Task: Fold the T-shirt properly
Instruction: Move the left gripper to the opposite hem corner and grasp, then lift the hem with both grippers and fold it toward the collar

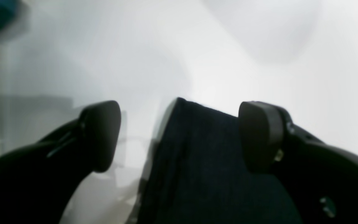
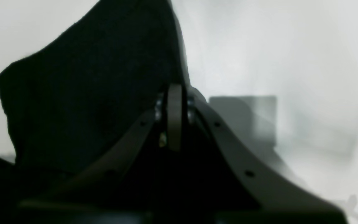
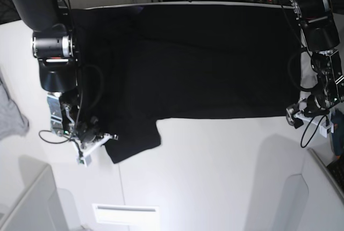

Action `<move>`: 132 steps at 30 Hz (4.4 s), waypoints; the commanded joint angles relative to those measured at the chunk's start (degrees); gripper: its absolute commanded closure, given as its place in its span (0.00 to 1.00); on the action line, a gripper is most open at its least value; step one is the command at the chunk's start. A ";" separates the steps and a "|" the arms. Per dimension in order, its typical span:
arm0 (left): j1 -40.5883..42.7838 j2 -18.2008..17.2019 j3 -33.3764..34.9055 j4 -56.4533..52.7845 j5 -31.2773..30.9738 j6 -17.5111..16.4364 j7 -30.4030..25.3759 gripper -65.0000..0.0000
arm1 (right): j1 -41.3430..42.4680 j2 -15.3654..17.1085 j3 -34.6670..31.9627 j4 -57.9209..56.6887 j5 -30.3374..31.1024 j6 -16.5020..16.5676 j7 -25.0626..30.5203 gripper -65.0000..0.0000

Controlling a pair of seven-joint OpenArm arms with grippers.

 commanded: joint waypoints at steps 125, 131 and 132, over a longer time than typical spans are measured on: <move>31.39 -5.06 -7.09 37.46 -31.15 -0.46 0.00 1.00 | -39.97 1.96 17.57 67.35 0.09 -4.92 -10.47 1.00; 33.42 -4.89 -11.14 40.89 -31.15 -0.46 3.96 1.00 | -41.64 1.96 17.57 67.97 0.09 -4.92 -10.47 1.00; 33.42 -4.80 -12.02 41.15 -31.15 -0.46 5.45 1.00 | -41.99 1.96 17.57 68.06 0.09 -4.92 -10.47 1.00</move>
